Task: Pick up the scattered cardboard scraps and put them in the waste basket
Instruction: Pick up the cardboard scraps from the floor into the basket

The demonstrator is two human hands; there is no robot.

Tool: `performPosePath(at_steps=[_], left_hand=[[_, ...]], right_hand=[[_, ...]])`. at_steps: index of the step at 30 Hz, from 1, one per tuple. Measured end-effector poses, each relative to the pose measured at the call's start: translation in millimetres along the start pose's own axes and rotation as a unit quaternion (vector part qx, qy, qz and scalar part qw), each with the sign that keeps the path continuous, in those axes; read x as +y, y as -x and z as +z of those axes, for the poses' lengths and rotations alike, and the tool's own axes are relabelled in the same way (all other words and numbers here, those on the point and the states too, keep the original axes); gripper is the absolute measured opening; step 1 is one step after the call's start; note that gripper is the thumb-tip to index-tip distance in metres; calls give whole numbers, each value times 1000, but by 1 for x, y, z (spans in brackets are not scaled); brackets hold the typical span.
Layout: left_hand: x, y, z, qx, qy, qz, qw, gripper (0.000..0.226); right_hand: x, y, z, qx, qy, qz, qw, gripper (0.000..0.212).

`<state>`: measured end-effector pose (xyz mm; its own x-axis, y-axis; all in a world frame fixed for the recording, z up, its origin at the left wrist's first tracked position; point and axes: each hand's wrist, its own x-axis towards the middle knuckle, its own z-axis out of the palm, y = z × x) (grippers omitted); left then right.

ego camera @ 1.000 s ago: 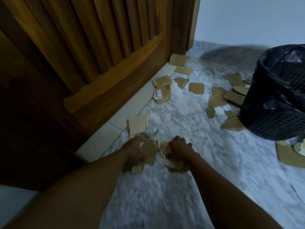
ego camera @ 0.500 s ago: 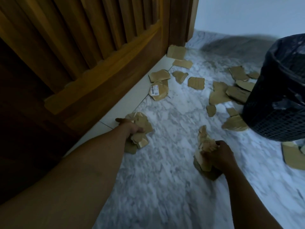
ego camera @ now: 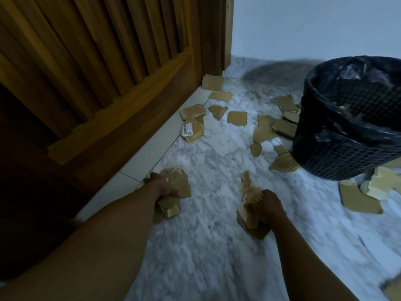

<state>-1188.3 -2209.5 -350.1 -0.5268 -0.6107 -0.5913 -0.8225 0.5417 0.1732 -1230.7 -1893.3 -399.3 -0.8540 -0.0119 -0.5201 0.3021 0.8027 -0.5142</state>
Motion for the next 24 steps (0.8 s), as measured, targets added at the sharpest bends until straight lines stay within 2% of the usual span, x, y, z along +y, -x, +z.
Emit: performPosePath(at_steps=[3,5,10,12,15,18,20,21,24], left_hand=[[0,18,15,-29,-40,31,998,134],[6,28,25,-30,-53,71,996,132],[35,68,56,-114,-1,147,982,137],[50,80,74,-124,-10,173,977,128],[68,103,93,-108,-61,218,968,104],[85,117,109,-104,-93,265,954,86],[97,128,115,-90,-102,309,941,66],[103,134,115,-80,-97,323,938,60],[127,151,109,-50,10,323,945,70]], right_hand=[[9,22,4,-7,19,-1,1000,66],[17,38,4,-13,31,-3,999,66],[41,72,7,-11,25,5,1000,52],[53,83,5,-8,16,8,1000,45],[70,93,-2,1,-6,18,1000,48],[88,97,-14,48,-115,35,992,39],[102,98,-25,88,-227,42,969,37],[106,101,-34,104,-311,53,943,35],[97,116,-70,113,-557,69,820,21]])
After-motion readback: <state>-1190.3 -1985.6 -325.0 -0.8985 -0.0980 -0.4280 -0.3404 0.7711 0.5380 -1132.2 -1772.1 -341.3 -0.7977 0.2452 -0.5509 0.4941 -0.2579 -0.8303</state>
